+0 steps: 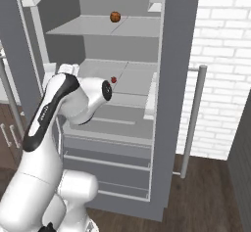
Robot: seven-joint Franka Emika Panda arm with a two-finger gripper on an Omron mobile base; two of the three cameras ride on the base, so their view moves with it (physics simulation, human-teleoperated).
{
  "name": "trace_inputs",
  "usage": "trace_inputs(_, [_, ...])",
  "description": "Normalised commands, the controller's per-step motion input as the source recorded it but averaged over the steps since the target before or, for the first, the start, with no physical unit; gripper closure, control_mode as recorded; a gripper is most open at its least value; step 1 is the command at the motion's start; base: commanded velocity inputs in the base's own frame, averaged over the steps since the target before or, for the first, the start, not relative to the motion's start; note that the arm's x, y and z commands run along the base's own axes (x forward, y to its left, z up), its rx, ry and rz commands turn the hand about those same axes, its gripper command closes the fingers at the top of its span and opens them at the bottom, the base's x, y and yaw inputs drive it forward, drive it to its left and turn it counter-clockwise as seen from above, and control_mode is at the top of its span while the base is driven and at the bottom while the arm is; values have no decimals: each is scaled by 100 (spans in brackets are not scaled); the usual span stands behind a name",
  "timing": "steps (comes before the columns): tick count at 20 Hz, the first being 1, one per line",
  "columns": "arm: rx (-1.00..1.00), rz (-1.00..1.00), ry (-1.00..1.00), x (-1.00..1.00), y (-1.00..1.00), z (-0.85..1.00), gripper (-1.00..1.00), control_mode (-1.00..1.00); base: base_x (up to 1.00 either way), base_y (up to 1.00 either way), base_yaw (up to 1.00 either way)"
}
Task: Take the strawberry from the fridge and place it on top of the pancake, located on the dining counter.
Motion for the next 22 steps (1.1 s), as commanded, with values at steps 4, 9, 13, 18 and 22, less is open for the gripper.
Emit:
trace_inputs(4, [0,1,0,60,-1,-13,-100,-100,0,0,0])
trace_inputs(9, [0,4,-4,39,10,-34,-100,-100,0,0,0])
trace_inputs(13, [0,4,-3,11,30,-32,-100,-100,0,0,0])
trace_inputs(18, [0,3,0,8,53,-15,-100,-100,0,0,0])
trace_inputs(22, [0,2,0,14,56,-14,-100,-100,0,0,0])
